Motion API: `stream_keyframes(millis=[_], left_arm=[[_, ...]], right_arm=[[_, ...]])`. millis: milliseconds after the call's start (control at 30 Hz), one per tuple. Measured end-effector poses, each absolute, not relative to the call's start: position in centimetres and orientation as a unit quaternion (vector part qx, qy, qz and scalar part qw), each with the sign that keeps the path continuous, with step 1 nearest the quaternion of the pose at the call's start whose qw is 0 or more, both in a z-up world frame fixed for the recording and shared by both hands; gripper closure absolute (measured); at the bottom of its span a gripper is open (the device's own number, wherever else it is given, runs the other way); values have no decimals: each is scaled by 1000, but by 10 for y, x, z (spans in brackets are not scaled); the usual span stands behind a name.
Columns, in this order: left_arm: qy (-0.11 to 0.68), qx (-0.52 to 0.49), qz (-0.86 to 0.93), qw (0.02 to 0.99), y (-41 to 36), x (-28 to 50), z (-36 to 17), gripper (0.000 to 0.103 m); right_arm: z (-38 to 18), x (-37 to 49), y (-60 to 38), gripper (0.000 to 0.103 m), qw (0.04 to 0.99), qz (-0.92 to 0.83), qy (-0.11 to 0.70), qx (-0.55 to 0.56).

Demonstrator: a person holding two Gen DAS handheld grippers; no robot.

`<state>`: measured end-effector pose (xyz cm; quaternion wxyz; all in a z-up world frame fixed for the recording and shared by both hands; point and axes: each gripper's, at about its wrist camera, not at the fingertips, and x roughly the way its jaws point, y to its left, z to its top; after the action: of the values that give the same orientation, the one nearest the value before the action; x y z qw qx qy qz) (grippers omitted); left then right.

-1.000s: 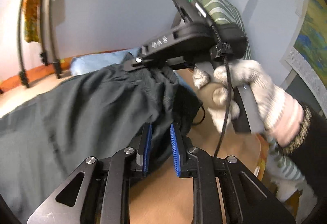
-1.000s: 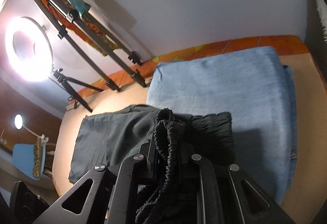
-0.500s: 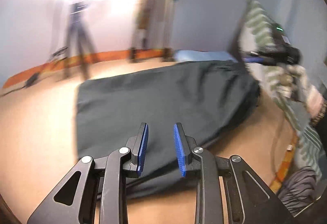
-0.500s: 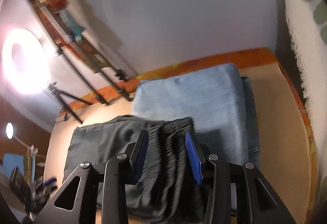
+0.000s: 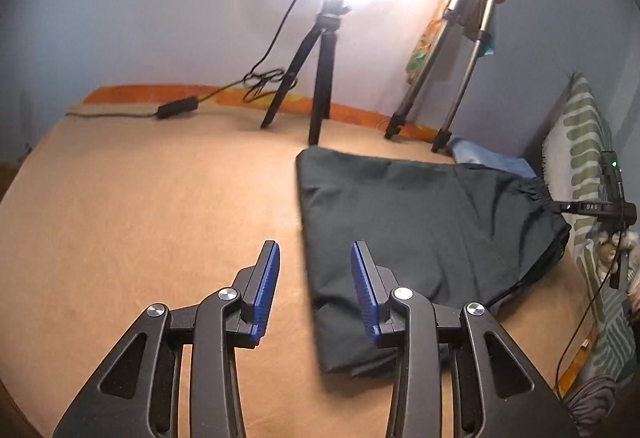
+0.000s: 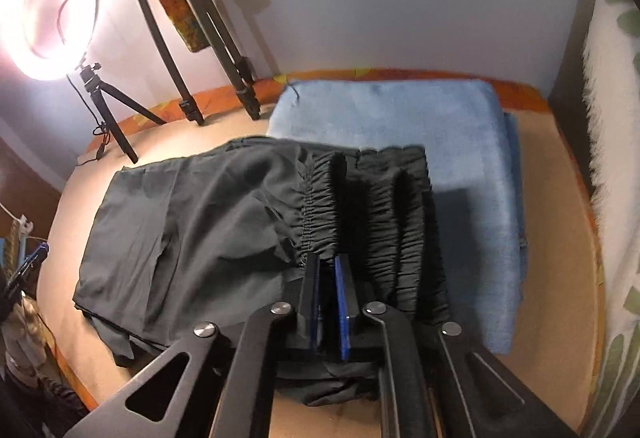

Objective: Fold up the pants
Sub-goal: 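Lower the cuffs onto the waistband and open both grippers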

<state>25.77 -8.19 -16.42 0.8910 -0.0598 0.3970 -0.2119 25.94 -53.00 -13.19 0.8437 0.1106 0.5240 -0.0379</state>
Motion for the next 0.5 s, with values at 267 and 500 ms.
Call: stream_keyframes(millis=[267, 500], left_arm=[[475, -106, -247, 838, -83, 258, -205, 68], [491, -100, -253, 828, -92, 252, -218, 68]], right_arm=[[-114, 258, -524, 53, 848, -88, 520, 44], [-76, 285, -460, 54, 878, -5, 478, 28]])
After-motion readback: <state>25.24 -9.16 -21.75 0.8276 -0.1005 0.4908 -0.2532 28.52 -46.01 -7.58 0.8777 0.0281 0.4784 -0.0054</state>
